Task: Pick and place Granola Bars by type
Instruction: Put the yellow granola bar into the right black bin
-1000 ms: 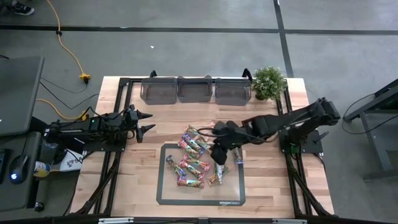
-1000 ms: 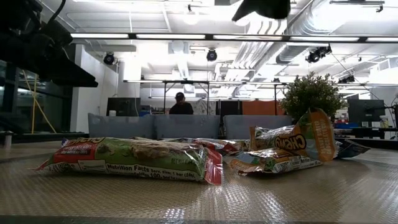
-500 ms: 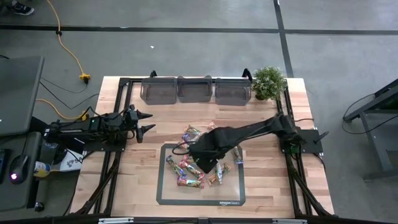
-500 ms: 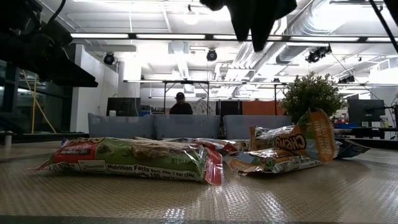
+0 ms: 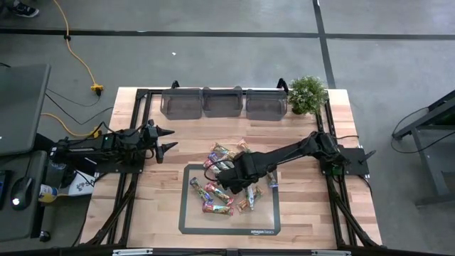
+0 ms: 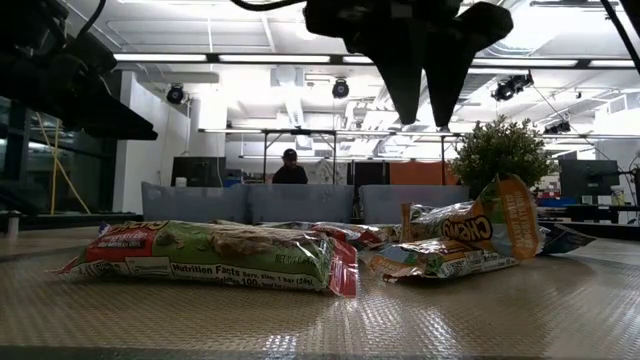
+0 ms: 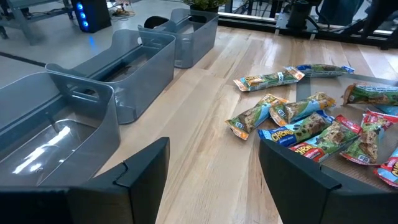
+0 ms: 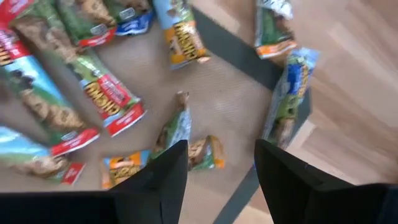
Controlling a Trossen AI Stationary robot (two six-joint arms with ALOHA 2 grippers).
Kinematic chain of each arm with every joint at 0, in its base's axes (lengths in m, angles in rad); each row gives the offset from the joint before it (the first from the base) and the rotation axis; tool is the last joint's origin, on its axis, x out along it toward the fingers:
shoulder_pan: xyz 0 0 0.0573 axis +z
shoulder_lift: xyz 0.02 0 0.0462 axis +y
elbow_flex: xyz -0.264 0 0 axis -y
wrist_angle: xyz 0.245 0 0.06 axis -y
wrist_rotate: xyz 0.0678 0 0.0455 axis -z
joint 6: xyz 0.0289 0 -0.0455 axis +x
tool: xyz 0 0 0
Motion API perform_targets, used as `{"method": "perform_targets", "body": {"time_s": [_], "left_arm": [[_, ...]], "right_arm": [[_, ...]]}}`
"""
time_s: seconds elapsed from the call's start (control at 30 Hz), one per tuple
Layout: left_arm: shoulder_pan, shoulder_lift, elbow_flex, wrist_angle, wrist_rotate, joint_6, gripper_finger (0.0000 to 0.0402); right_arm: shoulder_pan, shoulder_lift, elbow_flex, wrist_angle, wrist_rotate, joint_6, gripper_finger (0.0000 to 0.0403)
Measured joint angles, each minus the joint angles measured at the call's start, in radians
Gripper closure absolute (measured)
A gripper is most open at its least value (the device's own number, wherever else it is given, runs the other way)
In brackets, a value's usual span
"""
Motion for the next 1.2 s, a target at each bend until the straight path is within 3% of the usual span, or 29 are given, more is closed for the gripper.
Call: {"method": "perform_targets", "body": {"time_s": [0.2, 0.47, 0.73, 0.93, 1.03, 1.2], "left_arm": [[0.000, 0.000, 0.000, 0.000, 0.000, 0.000, 0.0159], [0.000, 0.000, 0.000, 0.000, 0.000, 0.000, 0.0159], [0.000, 0.000, 0.000, 0.000, 0.000, 0.000, 0.0159], [0.000, 0.000, 0.000, 0.000, 0.000, 0.000, 0.0159], [0.000, 0.000, 0.000, 0.000, 0.000, 0.000, 0.0159], [0.000, 0.000, 0.000, 0.000, 0.000, 0.000, 0.0159]], "right_arm": [[0.015, 0.000, -0.002, 0.024, -0.010, 0.035, 0.0220], [0.040, 0.000, -0.002, 0.054, -0.025, 0.099, 0.0152], [0.087, 0.001, -0.005, 0.100, 0.059, 0.165, 0.0115], [0.125, 0.007, -0.183, 0.325, 0.056, 0.188, 0.0115], [0.124, 0.008, -0.277, 0.371, 0.000, 0.209, 0.0115], [0.109, 0.008, -0.336, 0.408, -0.004, 0.234, 0.0115]]}}
